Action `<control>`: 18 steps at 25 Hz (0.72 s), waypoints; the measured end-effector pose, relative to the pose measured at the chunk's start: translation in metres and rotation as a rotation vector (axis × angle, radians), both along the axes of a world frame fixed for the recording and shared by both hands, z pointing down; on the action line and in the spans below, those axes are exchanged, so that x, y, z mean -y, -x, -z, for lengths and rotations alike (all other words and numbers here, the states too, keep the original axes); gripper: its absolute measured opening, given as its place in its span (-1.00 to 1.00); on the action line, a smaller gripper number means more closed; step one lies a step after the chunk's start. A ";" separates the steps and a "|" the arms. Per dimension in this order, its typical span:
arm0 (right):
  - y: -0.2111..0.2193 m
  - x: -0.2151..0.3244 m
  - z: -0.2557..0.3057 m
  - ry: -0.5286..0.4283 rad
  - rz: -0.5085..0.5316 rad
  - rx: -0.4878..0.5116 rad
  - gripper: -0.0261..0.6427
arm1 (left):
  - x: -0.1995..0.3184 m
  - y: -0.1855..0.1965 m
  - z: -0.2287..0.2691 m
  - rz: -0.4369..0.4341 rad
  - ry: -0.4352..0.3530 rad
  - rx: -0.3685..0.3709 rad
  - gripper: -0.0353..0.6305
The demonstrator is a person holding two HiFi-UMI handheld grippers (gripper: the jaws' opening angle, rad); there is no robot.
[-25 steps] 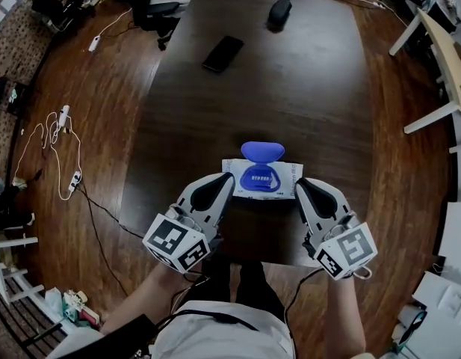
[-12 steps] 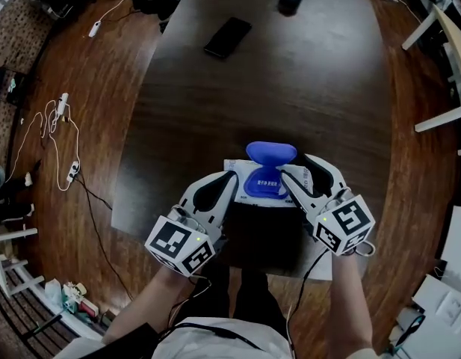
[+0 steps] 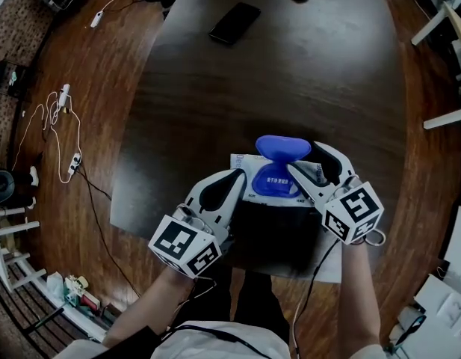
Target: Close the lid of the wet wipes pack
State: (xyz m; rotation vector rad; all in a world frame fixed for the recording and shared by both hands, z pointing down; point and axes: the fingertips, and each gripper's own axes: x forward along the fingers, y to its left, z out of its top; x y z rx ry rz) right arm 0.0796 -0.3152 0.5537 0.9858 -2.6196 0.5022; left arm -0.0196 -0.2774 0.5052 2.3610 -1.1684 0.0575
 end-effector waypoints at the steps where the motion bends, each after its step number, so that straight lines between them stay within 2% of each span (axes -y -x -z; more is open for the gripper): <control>1: 0.000 0.001 -0.004 0.002 -0.002 0.001 -0.15 | -0.001 0.000 -0.001 0.000 0.002 -0.001 -0.89; 10: 0.007 0.004 0.004 0.006 0.008 0.061 -0.15 | -0.002 0.006 0.000 0.002 0.007 -0.021 -0.89; 18: 0.009 -0.014 0.016 -0.019 0.006 0.047 -0.15 | -0.003 0.009 0.007 0.000 -0.011 -0.026 -0.89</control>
